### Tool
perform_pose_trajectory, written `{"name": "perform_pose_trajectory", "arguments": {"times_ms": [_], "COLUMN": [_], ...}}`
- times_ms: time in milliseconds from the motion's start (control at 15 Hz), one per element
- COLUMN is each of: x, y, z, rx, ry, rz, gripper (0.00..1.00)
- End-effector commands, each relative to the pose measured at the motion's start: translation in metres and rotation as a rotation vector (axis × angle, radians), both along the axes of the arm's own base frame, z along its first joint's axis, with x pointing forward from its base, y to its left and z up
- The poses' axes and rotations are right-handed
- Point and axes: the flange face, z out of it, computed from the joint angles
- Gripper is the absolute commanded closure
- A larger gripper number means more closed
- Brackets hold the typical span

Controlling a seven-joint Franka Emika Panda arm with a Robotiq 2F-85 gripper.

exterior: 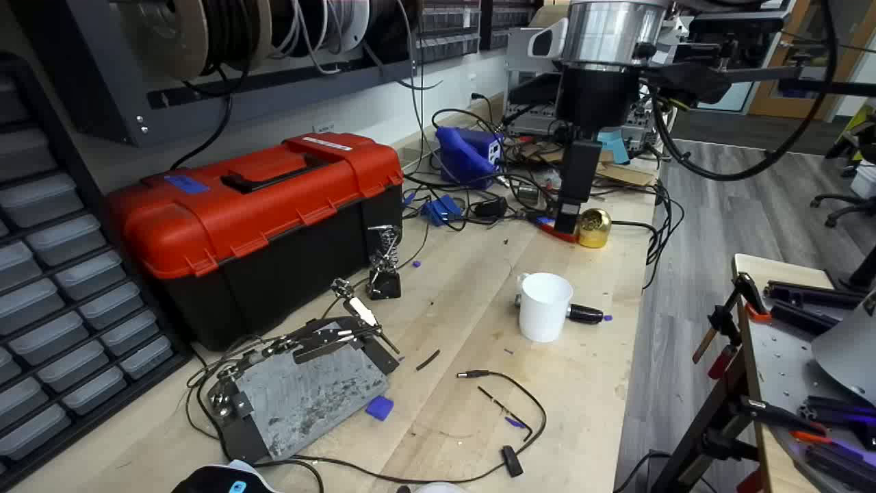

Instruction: Pick up the marker and put it in the cup

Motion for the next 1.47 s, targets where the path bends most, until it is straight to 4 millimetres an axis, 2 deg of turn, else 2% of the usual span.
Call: {"name": "perform_pose_trajectory", "arguments": {"times_ms": [0,600,1067,1400], "x": [0.000,0.000,-0.008,-0.019], "y": [0.000,-0.001,-0.023,-0.038], "z": [0.000,0.000,-0.006,-0.023], "rx": [0.000,-0.005,-0.063,-0.105], "ry": [0.001,0.000,0.010,0.041], "rz": [0.000,0.000,-0.016,-0.025], "gripper": [0.00,0.00,0.00,0.00]}}
